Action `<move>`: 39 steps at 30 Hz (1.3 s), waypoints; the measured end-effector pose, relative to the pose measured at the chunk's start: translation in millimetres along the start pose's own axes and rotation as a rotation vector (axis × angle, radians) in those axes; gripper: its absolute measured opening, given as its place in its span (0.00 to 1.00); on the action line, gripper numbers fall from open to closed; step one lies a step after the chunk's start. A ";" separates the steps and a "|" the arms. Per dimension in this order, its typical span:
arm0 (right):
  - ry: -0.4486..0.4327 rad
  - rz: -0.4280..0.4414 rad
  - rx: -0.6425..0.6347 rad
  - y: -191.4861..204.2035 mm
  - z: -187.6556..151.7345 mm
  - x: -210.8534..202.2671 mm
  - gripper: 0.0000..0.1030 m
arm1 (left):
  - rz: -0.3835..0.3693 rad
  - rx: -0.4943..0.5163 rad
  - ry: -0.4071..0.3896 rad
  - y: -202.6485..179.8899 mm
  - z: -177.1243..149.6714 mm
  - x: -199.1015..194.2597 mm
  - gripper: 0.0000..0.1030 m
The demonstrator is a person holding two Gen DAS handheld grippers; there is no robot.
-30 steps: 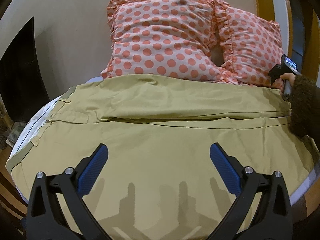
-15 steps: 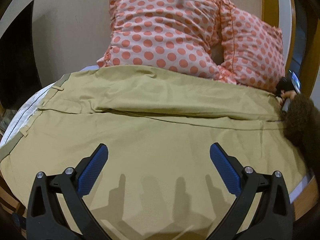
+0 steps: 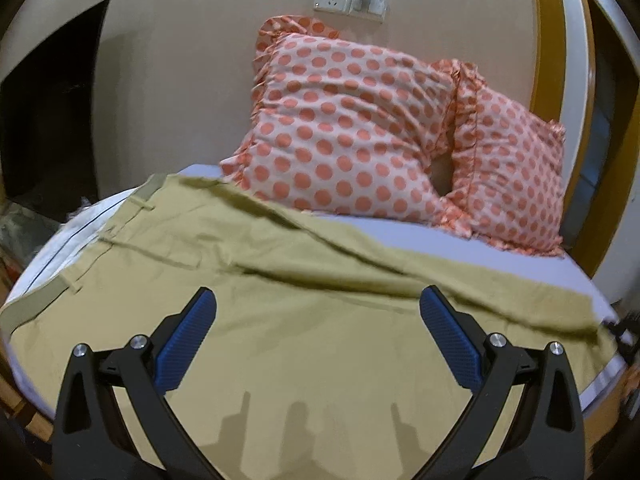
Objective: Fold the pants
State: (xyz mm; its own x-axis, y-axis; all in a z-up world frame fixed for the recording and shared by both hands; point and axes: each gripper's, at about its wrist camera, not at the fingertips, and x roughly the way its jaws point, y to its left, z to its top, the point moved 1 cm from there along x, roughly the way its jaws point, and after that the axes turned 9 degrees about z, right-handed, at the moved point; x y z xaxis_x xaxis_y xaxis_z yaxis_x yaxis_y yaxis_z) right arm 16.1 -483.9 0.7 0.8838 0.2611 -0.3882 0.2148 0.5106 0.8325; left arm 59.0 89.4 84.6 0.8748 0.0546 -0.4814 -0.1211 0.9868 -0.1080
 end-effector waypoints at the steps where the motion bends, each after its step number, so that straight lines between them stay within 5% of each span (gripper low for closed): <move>1: 0.012 -0.008 0.018 -2.9 0.4 3.5 0.30 | -0.016 -0.007 0.009 1.4 3.4 2.9 0.98; 3: 0.021 -0.004 0.025 -0.9 1.9 9.4 0.51 | -0.056 -0.026 0.033 5.3 11.2 10.9 0.98; 6: 0.032 -0.024 0.022 -2.0 -9.7 6.6 0.51 | -0.097 -0.072 0.066 15.3 20.1 25.4 0.98; 8: 0.016 -0.034 0.016 -4.0 -6.3 12.2 0.49 | -0.133 -0.124 0.101 23.4 24.8 39.4 0.98; 9: 0.003 -0.026 0.007 -3.1 -5.2 12.4 0.39 | -0.150 -0.147 0.123 26.3 27.4 47.4 0.98; 11: -0.015 0.021 -0.023 -3.8 1.2 18.2 0.02 | -0.173 -0.200 0.185 32.0 37.1 72.8 0.98; 16: -0.142 0.221 0.004 -9.7 13.0 -9.1 0.01 | -0.147 -0.280 0.290 42.7 58.5 133.2 0.98; 23: -0.168 0.249 -0.024 -7.1 12.4 -20.9 0.01 | -0.040 -0.282 0.408 35.6 77.7 212.3 0.80; 26: -0.167 0.252 -0.023 -6.9 12.7 -19.4 0.01 | -0.002 -0.288 0.465 37.4 78.3 244.1 0.44; 27: -0.168 0.253 -0.026 -7.5 13.6 -19.0 0.01 | 0.009 -0.300 0.490 40.3 76.4 253.9 0.11; 28: -0.168 0.256 -0.028 -6.0 13.5 -18.8 0.01 | 0.003 -0.316 0.501 43.4 74.6 256.4 0.06; 31: -0.182 0.270 -0.037 6.8 15.9 -23.2 0.01 | -0.005 -0.335 0.425 48.6 75.0 226.8 0.04; 35: -0.237 0.278 -0.084 17.2 18.4 -52.3 0.01 | -0.044 -0.288 0.246 57.0 68.5 117.1 0.04; 39: -0.248 0.216 -0.090 4.1 10.2 -73.5 0.01 | -0.046 -0.289 0.190 75.6 15.4 21.3 0.09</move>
State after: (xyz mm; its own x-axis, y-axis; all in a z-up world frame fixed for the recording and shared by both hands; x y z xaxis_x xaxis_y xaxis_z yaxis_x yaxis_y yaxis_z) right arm -43.8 -509.4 36.7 0.9814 0.1697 -0.0894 -0.0163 0.5380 0.8428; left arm 75.7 167.4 79.5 0.7826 -0.0451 -0.6209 -0.2351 0.9020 -0.3620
